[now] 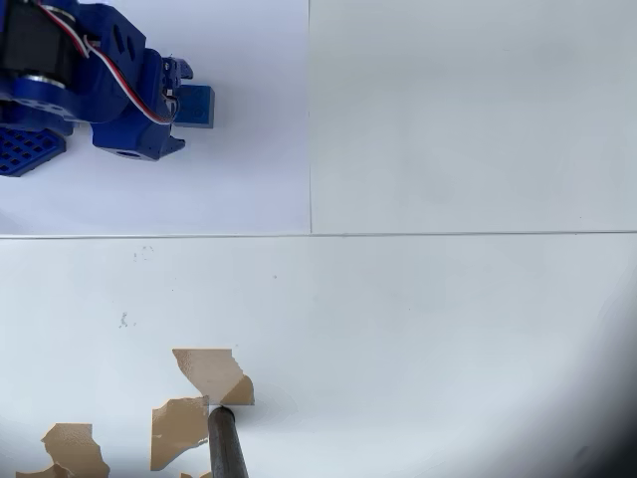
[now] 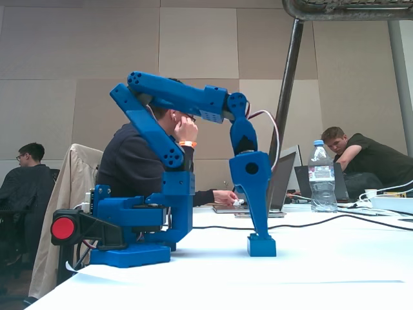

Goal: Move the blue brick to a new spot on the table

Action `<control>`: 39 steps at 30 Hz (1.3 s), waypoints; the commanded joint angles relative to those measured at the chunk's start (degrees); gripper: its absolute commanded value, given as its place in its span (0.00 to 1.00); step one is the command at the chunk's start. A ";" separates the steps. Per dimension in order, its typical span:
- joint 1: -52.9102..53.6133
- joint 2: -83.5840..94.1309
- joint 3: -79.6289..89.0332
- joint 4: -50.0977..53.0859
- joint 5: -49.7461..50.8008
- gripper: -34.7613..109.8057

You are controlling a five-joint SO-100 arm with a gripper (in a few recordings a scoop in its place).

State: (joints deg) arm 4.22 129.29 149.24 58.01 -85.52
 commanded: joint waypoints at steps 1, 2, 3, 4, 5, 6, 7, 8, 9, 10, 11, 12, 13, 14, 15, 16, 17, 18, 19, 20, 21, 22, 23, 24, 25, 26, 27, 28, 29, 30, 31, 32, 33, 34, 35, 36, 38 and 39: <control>-0.62 -2.64 -4.39 -2.11 -0.79 0.44; -1.23 -3.25 -4.39 -2.20 -0.26 0.44; -1.85 -3.60 -4.13 -2.55 0.35 0.44; -2.55 -4.31 -3.96 -2.64 0.70 0.44; -3.25 -4.83 -3.52 -3.25 1.32 0.44; -3.78 -5.36 -2.99 -4.04 1.67 0.43; -4.31 -6.06 -2.37 -5.10 2.02 0.43; -4.75 -6.77 -1.76 -6.50 2.55 0.43; -5.01 -7.38 -1.23 -7.73 2.99 0.42; -5.27 -8.09 -0.97 -8.79 3.43 0.40; -5.45 -8.79 -0.88 -9.23 3.96 0.38; -5.62 -9.32 -0.97 -9.49 4.39 0.34; -5.71 -9.40 -0.97 -9.76 4.75 0.32; -5.71 -9.40 -0.97 -9.84 4.83 0.30; -5.71 -9.40 -0.97 -9.84 4.92 0.29; -5.71 -9.40 -0.97 -9.67 5.10 0.28; -5.71 -9.40 -0.97 -9.49 5.36 0.28; -5.71 -9.23 -1.05 -9.23 5.63 0.28; -5.62 -8.96 -1.32 -8.61 5.98 0.28; -5.62 -8.44 -1.85 -8.00 6.59 0.28; -5.45 -7.82 -2.72 -6.77 6.94 0.27; -5.10 -7.21 -3.96 -5.19 7.47 0.27; -4.39 -6.42 -5.27 -3.69 7.82 0.27; -3.43 -5.98 -6.86 -2.02 7.91 0.27; -2.11 -5.89 -8.70 -0.26 8.00 0.27; -0.44 -5.89 -10.55 1.05 8.00 0.27; 1.49 -6.15 -12.30 2.11 7.65 0.27; 3.69 -6.86 -14.06 2.90 7.38 0.27; 5.98 -7.91 -15.91 3.34 7.03 0.27; 8.26 -9.32 -17.84 3.60 6.77 0.27; 10.72 -11.07 -20.13 3.87 6.68 0.27; 13.27 -13.27 -22.59 4.31 6.86 0.27; 15.82 -15.73 -25.40 4.92 7.29 0.27; 18.28 -18.19 -28.12 5.45 7.91 0.27; 21.01 -20.21 -30.41 5.89 8.26 0.27; 23.73 -22.06 -32.26 6.15 8.44 0.27; 29.18 -24.43 -34.45 6.06 8.09 0.27; 31.82 -25.05 -35.16 6.06 7.65 0.27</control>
State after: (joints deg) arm 28.92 105.47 122.52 63.37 -77.26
